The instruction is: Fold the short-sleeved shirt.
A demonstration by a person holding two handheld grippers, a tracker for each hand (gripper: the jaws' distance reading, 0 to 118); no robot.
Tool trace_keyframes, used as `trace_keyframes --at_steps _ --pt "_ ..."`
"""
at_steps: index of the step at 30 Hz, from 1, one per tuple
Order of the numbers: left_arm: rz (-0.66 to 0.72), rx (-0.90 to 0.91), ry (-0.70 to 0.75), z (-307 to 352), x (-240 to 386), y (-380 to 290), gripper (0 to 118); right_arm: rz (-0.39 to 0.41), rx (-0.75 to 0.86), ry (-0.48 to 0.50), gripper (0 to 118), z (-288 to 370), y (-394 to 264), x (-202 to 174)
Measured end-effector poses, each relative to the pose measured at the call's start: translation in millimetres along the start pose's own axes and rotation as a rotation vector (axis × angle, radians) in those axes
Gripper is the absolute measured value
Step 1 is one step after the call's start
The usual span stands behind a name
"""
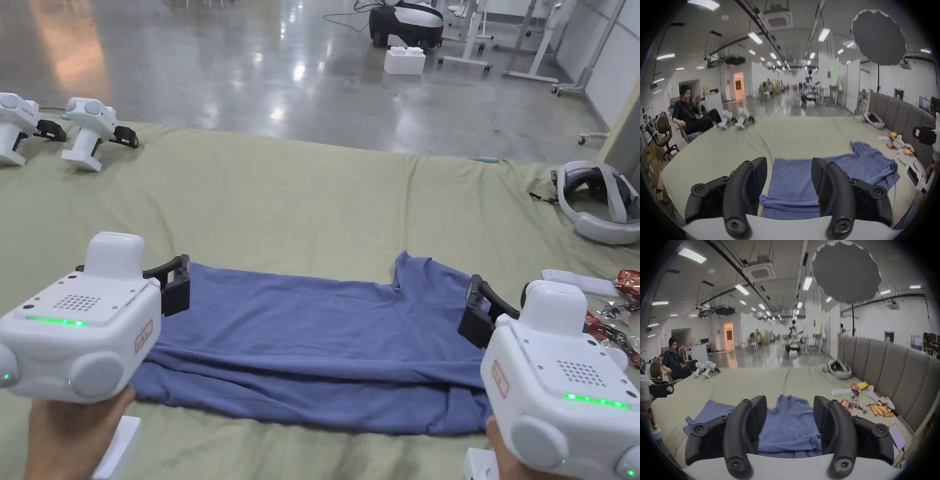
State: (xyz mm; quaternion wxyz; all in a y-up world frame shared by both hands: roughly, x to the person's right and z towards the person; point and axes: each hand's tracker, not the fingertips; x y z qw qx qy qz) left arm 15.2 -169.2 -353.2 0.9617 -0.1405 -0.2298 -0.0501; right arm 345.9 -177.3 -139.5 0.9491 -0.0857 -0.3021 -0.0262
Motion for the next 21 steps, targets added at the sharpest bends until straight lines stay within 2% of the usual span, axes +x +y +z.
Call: trace_keyframes --at_steps 1,2,4,6,7,9,21 --pt "0.012 0.032 -0.005 1.9 -0.3 -3.0 29 0.006 0.036 0.006 37 7.9 0.9 -5.6" --pt "0.018 0.062 0.0 8.0 2.1 -2.4 16 0.013 0.055 0.0 26 14.0 1.6 -9.6" --pt "-0.012 0.116 0.08 21.8 10.7 -1.6 12 0.009 0.075 -0.008 15 24.2 3.1 -17.7" --pt "0.025 0.157 0.032 34.6 13.1 -1.1 10 -0.01 0.106 -0.011 14 32.9 4.0 -20.5" --pt "0.033 0.16 0.037 38.1 13.7 -1.2 4 -0.01 0.107 -0.01 12 35.9 4.6 -20.5" --pt "0.026 0.168 0.049 45.2 15.8 -3.0 2 -0.011 0.122 -0.016 8 39.5 5.3 -20.3" --pt "0.019 0.095 0.053 43.9 -6.1 -13.8 1 -0.005 0.122 -0.027 7 41.9 5.8 -9.9"
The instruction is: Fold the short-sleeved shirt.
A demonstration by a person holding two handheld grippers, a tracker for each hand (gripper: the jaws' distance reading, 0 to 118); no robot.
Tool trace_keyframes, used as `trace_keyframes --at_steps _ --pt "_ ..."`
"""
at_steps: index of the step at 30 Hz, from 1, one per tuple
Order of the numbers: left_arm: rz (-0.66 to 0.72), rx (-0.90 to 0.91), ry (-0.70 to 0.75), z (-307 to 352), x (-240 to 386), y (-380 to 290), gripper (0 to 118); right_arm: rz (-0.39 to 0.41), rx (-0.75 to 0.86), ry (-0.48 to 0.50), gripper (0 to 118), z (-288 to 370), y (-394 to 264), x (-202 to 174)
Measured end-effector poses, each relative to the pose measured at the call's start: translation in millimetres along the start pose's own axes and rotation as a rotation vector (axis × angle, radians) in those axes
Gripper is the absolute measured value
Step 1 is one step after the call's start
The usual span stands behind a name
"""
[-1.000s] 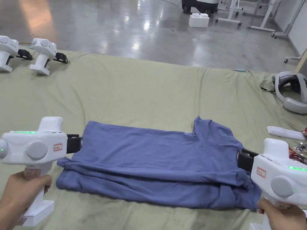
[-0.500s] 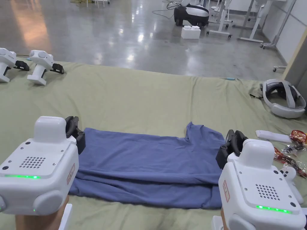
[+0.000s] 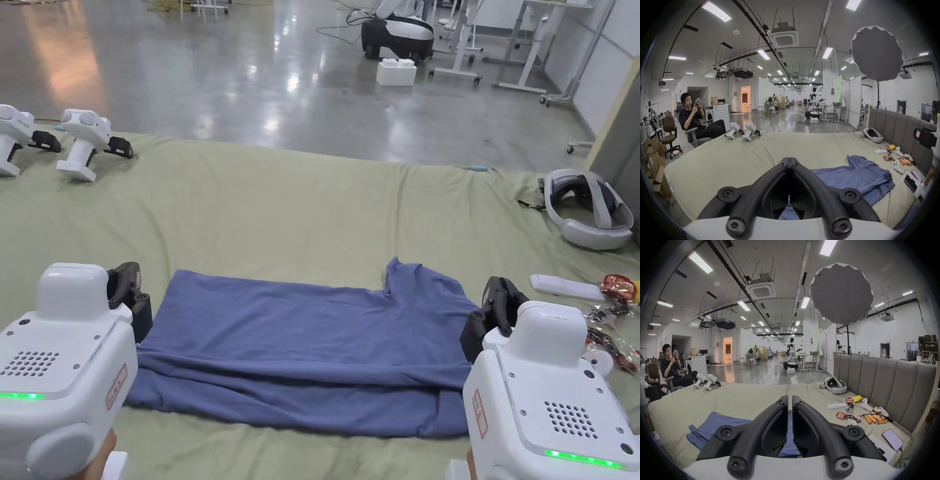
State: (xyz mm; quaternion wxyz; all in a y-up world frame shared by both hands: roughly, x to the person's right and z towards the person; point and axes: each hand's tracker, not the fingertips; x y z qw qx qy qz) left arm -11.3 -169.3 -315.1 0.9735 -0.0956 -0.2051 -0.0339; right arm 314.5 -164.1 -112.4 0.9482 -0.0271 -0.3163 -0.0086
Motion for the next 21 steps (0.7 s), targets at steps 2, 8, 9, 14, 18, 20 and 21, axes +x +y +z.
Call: trace_keyframes --at_steps 2,8,9,14,18,20,21 --pt "-0.001 -0.035 0.0 -6.4 -7.8 -2.2 1 0.002 -0.009 -0.002 7 -1.0 -1.7 1.4" --pt "-0.003 -0.446 -0.032 -66.2 -39.1 -22.7 1 0.015 -0.07 0.004 7 -9.2 -10.9 6.5" --pt "-0.012 -0.514 -0.053 -77.8 -43.6 -30.2 2 0.018 -0.083 0.006 7 -11.0 -13.0 6.9" --pt "-0.001 -0.764 -0.049 -128.5 -59.2 -70.2 31 0.024 -0.135 0.001 7 -15.8 -24.1 10.1" --pt "0.038 -0.843 -0.043 -151.0 -68.5 -92.5 65 0.038 -0.174 -0.009 7 -19.3 -33.1 14.3" --pt "0.051 -0.923 -0.017 -161.3 -73.3 -103.2 70 0.041 -0.188 -0.015 7 -20.8 -36.8 16.7" --pt "0.067 -0.95 -0.016 -165.3 -75.2 -108.8 70 0.042 -0.195 -0.018 7 -21.8 -38.2 17.7"
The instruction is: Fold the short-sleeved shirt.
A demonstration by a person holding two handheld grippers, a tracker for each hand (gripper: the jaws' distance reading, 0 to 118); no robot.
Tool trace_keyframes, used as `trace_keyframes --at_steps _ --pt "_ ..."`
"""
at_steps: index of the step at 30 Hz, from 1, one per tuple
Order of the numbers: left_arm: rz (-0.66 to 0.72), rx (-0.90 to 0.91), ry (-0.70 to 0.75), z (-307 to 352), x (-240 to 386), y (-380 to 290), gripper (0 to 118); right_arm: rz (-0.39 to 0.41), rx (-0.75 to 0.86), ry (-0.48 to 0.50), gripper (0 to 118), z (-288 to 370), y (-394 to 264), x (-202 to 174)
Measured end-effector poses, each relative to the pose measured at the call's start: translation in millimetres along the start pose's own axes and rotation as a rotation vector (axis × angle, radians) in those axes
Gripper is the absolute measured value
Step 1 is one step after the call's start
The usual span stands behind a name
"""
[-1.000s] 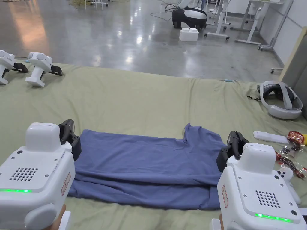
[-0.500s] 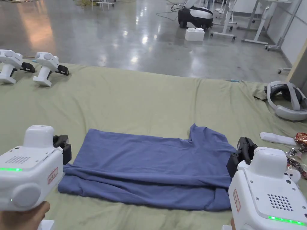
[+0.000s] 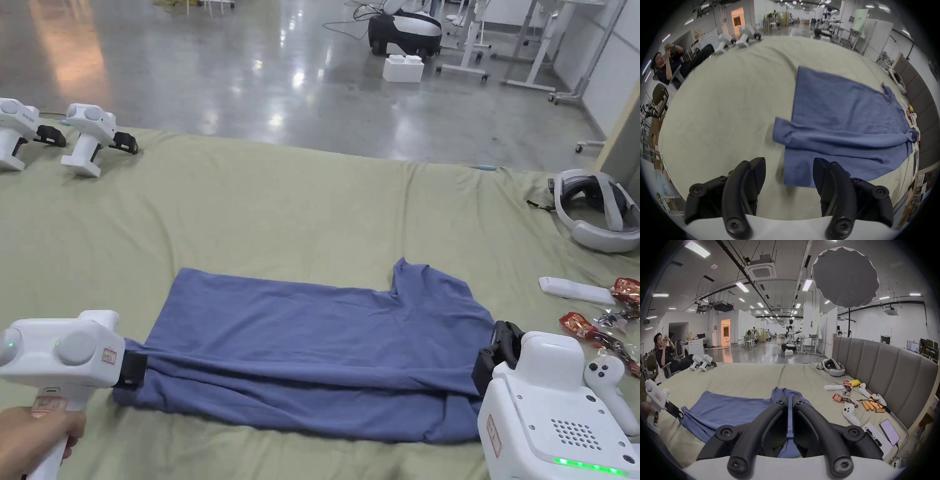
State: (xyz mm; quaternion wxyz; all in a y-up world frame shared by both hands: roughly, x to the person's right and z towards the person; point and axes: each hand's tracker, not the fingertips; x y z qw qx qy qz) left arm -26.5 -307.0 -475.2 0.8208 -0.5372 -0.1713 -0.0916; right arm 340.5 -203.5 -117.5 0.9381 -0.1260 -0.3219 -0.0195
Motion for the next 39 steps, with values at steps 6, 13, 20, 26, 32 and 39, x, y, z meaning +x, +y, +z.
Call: trace_keyframes --at_steps 6,13,20,26,32,39 --pt "0.064 -0.091 -0.008 -28.9 -4.2 4.0 71 0.008 -0.036 -0.006 7 -4.9 -8.0 2.2" --pt "-0.033 -0.066 0.022 1.2 26.0 -14.6 35 0.007 -0.089 -0.001 7 -12.1 -19.8 1.2" --pt "-0.041 -0.056 -0.035 8.6 16.0 -7.3 10 0.03 -0.216 0.009 9 -31.0 -27.3 9.6" --pt "-0.053 0.017 -0.053 28.2 12.6 -13.0 10 0.027 -0.473 -0.018 46 -77.1 -36.0 42.5" --pt "-0.02 0.054 -0.073 31.9 9.6 -27.0 10 0.041 -0.743 0.005 73 -129.4 -67.1 71.1" --pt "-0.04 0.092 -0.053 27.5 17.0 -37.6 10 0.033 -0.921 0.073 70 -155.5 -103.6 81.5"
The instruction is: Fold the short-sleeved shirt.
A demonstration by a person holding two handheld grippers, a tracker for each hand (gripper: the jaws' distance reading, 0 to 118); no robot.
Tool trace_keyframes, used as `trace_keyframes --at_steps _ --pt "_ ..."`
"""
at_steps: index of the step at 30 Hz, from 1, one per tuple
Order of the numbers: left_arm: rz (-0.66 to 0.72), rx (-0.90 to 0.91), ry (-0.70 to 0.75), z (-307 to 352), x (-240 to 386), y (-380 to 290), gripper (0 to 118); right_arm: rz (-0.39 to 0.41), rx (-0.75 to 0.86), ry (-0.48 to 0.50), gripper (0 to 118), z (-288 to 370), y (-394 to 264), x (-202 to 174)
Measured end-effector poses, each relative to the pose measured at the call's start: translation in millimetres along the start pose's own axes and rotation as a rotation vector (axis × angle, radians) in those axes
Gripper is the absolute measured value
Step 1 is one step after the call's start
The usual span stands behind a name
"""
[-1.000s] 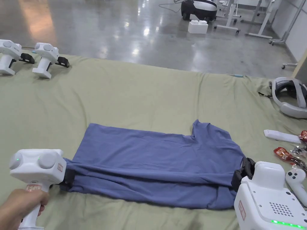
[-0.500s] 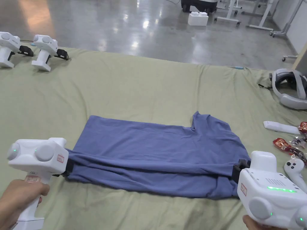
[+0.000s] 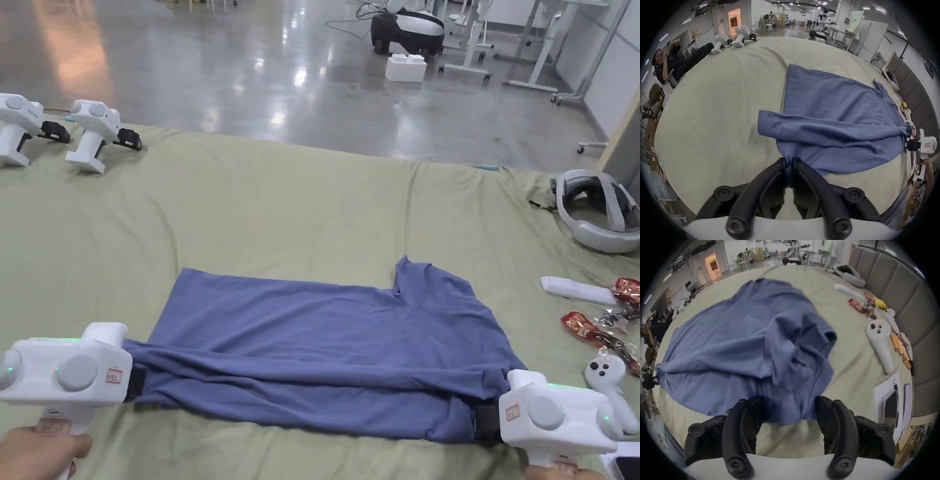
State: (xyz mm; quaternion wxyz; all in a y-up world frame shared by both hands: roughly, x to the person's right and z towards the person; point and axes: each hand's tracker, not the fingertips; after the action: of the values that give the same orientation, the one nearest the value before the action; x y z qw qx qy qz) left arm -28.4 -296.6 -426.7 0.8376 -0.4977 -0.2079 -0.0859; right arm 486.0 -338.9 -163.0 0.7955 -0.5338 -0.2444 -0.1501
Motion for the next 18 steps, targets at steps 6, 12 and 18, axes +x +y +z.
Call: trace_keyframes --at_steps 6,12,18 --pt "-0.075 0.074 0.076 -12.8 1.3 -8.2 10 0.036 0.069 0.046 14 4.4 -6.9 -17.0" --pt "-0.067 0.12 0.071 -4.4 5.9 -19.3 10 0.047 0.123 -0.003 10 21.2 -13.3 -24.0" --pt "-0.027 0.124 0.007 16.8 -5.3 -12.3 10 0.043 0.243 0.036 10 76.6 -13.9 -14.0"
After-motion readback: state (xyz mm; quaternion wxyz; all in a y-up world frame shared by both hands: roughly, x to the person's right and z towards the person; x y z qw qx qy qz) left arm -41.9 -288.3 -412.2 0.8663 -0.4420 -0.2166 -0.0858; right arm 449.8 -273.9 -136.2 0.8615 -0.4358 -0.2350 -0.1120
